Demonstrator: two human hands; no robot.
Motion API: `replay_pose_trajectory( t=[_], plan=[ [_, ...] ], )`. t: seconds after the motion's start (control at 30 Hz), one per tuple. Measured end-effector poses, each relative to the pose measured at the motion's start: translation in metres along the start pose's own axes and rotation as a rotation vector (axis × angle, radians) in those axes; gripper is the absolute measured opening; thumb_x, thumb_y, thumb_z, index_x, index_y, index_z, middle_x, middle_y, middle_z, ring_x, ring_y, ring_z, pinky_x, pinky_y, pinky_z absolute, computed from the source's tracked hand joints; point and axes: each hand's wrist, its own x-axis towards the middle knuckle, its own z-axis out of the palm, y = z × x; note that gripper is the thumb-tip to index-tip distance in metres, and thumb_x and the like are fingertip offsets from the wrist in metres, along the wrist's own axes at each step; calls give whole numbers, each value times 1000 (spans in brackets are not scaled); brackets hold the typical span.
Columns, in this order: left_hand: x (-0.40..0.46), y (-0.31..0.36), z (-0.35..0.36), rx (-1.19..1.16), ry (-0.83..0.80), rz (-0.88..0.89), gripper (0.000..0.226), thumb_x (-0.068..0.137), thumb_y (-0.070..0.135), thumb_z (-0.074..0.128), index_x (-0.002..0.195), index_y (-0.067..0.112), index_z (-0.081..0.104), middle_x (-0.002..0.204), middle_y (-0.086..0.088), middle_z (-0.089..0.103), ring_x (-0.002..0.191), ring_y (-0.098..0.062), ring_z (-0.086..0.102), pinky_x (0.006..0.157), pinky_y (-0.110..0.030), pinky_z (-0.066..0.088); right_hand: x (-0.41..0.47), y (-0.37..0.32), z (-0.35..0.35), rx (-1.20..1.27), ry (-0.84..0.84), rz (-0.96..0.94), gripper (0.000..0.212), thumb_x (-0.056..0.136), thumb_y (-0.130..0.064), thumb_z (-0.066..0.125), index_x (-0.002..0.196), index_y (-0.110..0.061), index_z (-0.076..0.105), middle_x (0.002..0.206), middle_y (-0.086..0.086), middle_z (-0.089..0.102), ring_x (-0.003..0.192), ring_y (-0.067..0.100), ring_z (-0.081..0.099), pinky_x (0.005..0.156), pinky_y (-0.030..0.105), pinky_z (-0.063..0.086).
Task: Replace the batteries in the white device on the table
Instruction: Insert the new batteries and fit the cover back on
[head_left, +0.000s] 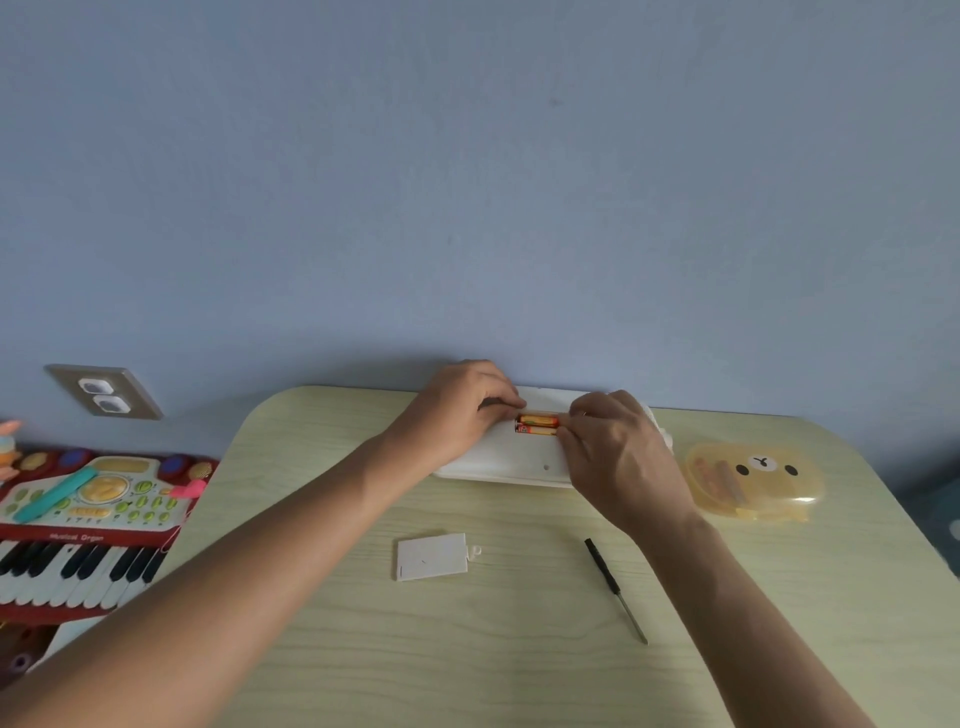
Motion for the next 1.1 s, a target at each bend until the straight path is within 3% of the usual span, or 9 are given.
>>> replay_pose_trajectory(
  t=[0.07, 0.17, 0.27, 0.33, 0.43, 0.57, 0.87, 1.0, 1.1],
  plan=[
    [-4, 7, -6, 37, -55, 12, 16, 91, 14, 72, 105, 9, 79, 104, -4, 74, 99, -17, 68, 92, -31, 50, -2, 0, -2, 20, -24, -1, 26, 95, -16, 55, 80, -12, 76, 87, 0, 66, 80, 24, 55, 75, 29, 47],
    [-25, 18, -25, 87, -107, -7, 20, 92, 28, 70, 110, 20, 77, 108, 6, 72, 105, -10, 62, 95, -29, 47, -4, -2, -8, 93, 22, 64, 15, 92, -10, 64, 88, -12, 79, 91, 1, 71, 85, 25, 62, 82, 28, 47],
    [-66, 30, -49, 83, -114, -100, 26, 82, 44, 78, 104, 30, 75, 104, 16, 67, 98, 1, 58, 90, -20, 47, -5, -4, -10, 151, 65, 92, 14, 87, -4, 71, 98, -7, 79, 90, 5, 74, 84, 27, 66, 85, 40, 54],
    [-93, 38, -60, 62, -195, -143, 34, 74, 52, 82, 102, 34, 74, 102, 21, 64, 99, 5, 56, 85, -12, 45, -5, -3, -8, 156, 57, 99, 14, 87, -7, 71, 99, -9, 79, 91, 4, 74, 86, 27, 66, 86, 40, 53],
    [-117, 41, -62, 99, -305, -174, 48, 66, 59, 83, 107, 37, 71, 106, 26, 61, 103, 17, 47, 88, -5, 38, -5, -2, -8, 166, 42, 108, 15, 89, -13, 71, 101, -13, 79, 94, 1, 75, 91, 25, 65, 88, 37, 52],
    [-124, 38, -54, 130, -340, -199, 49, 64, 53, 86, 108, 37, 69, 103, 26, 62, 105, 12, 48, 92, -9, 39, -5, -2, -9, 199, 45, 118, 12, 88, -15, 72, 98, -14, 79, 92, 0, 74, 89, 23, 65, 85, 38, 53],
    [-119, 43, -48, 2, -245, -262, 35, 68, 30, 87, 90, 31, 61, 89, 19, 66, 88, -1, 59, 75, -18, 50, -10, -4, -11, 214, 22, 104, 13, 84, -16, 77, 96, -16, 79, 94, -3, 75, 91, 20, 68, 82, 40, 56],
    [-93, 49, -50, -50, -158, -213, 36, 68, 28, 88, 90, 30, 59, 91, 17, 68, 89, -4, 64, 78, -23, 52, -7, -11, -21, 303, -22, 140, 19, 82, -18, 79, 101, -22, 79, 99, -9, 75, 97, 11, 68, 87, 29, 54],
    [-60, 53, -47, -139, -59, -213, 37, 68, 24, 89, 90, 28, 59, 93, 14, 71, 89, -5, 67, 82, -28, 54, 0, -15, -33, 554, -129, 261, 23, 82, -23, 80, 105, -29, 78, 101, -18, 76, 98, -1, 67, 87, 17, 51]
  ],
)
